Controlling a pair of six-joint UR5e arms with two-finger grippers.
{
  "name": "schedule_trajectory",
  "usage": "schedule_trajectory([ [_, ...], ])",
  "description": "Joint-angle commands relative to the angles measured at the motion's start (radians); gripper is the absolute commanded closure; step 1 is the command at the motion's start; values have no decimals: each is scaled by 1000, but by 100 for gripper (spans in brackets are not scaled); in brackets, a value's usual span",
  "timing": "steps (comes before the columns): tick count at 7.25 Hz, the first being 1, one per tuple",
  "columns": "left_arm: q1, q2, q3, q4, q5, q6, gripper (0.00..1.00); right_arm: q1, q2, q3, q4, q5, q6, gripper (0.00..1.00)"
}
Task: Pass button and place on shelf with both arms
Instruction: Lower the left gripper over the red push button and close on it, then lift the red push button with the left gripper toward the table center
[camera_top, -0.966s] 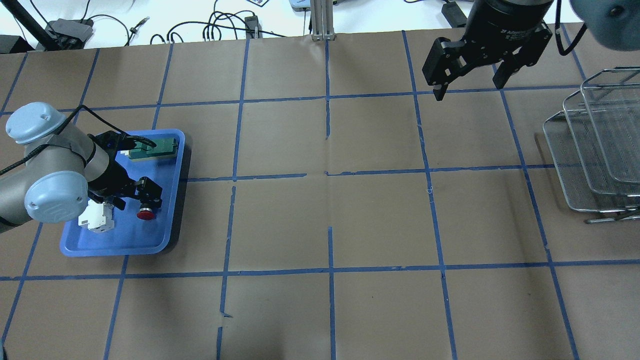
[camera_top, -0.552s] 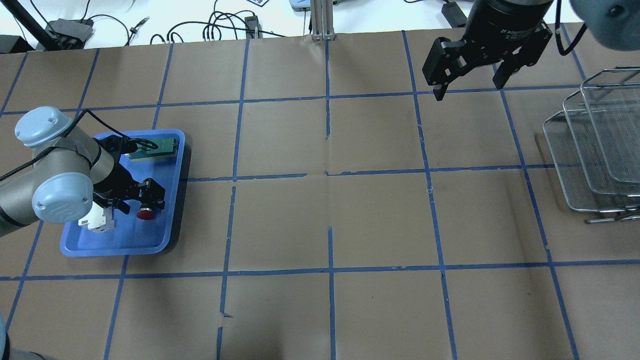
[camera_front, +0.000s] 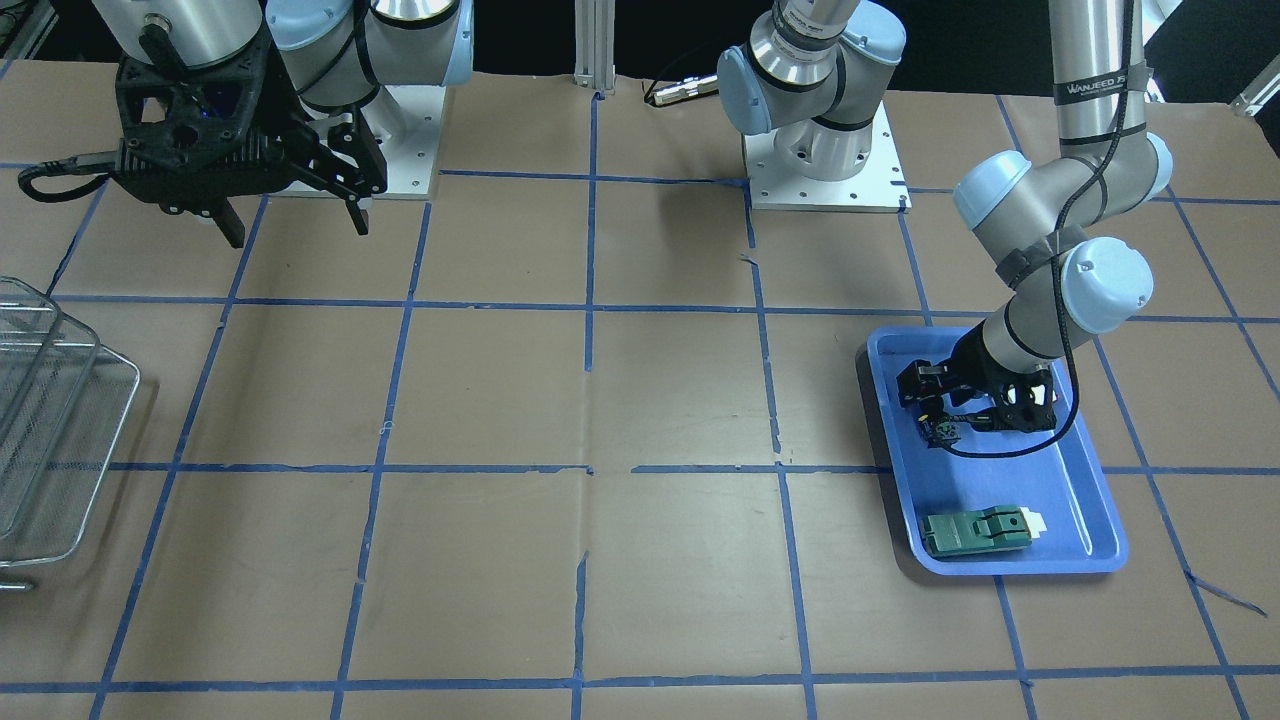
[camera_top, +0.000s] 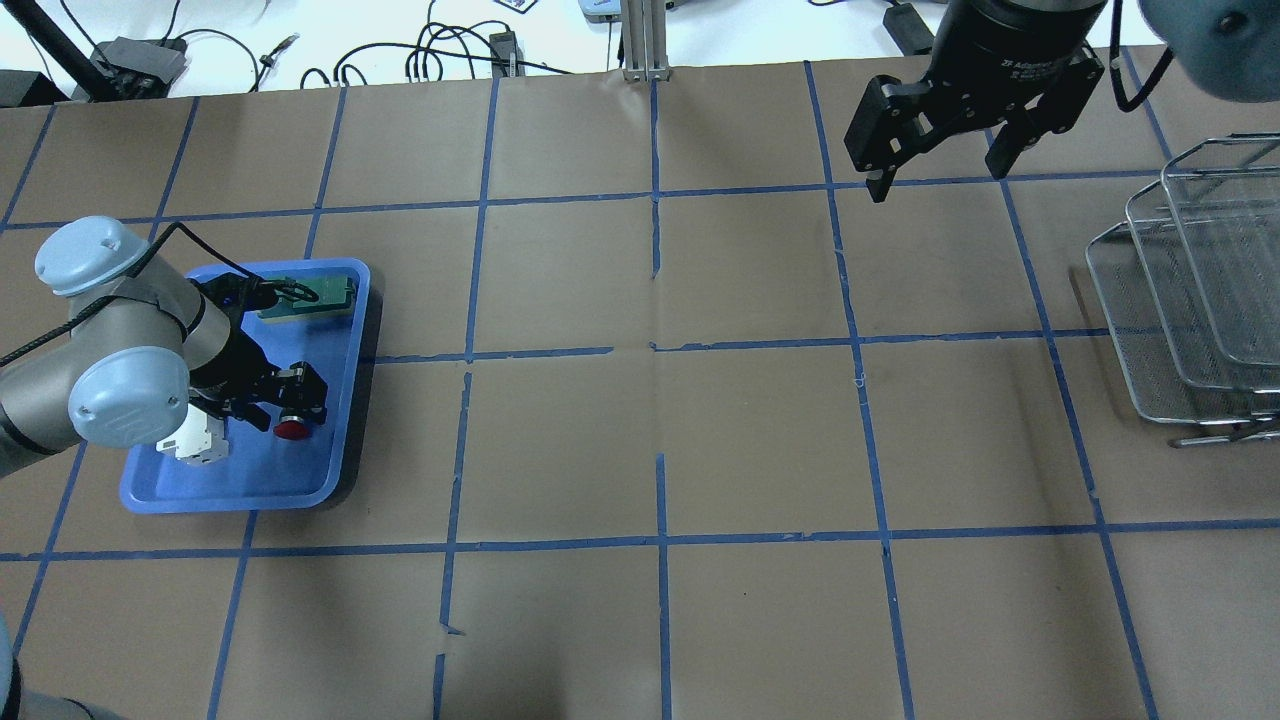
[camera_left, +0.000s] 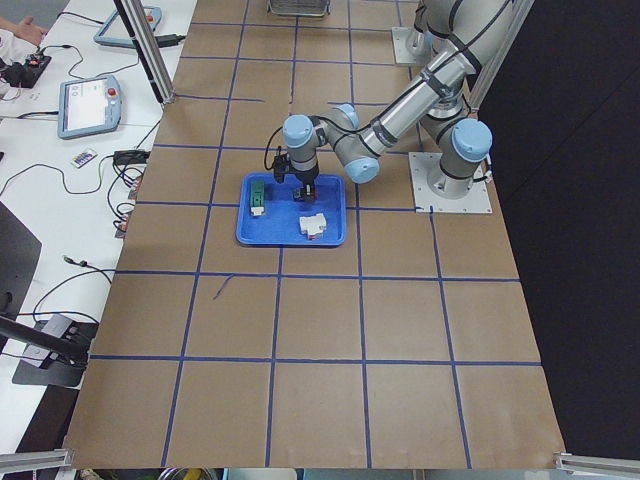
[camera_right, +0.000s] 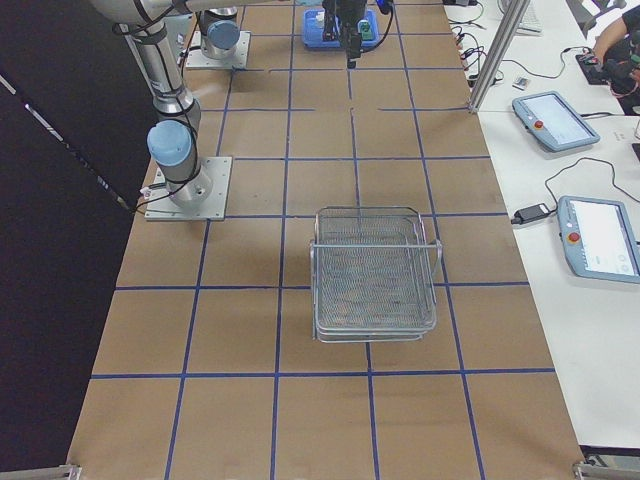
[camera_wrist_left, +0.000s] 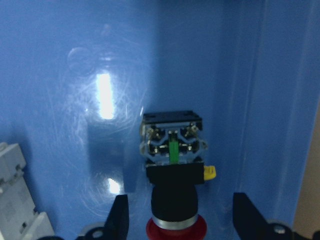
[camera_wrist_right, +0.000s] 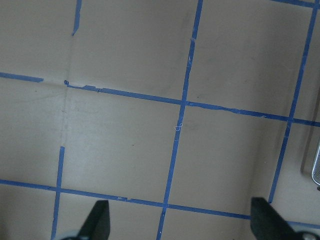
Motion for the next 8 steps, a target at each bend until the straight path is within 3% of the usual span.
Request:
schedule_trajectory([
  [1,0,1,0,0,-1,5,100,0,0,-1,0,0,0,0],
  [4,-5,46,15,-12,-12,0,100,0,0,-1,0,0,0,0],
  [6,-8,139,61,-223,-178,-9,100,0,0,1,0,0,0,0],
  [8,-29,205,166,-542,-452,-82,100,0,0,1,-2,0,0,0],
])
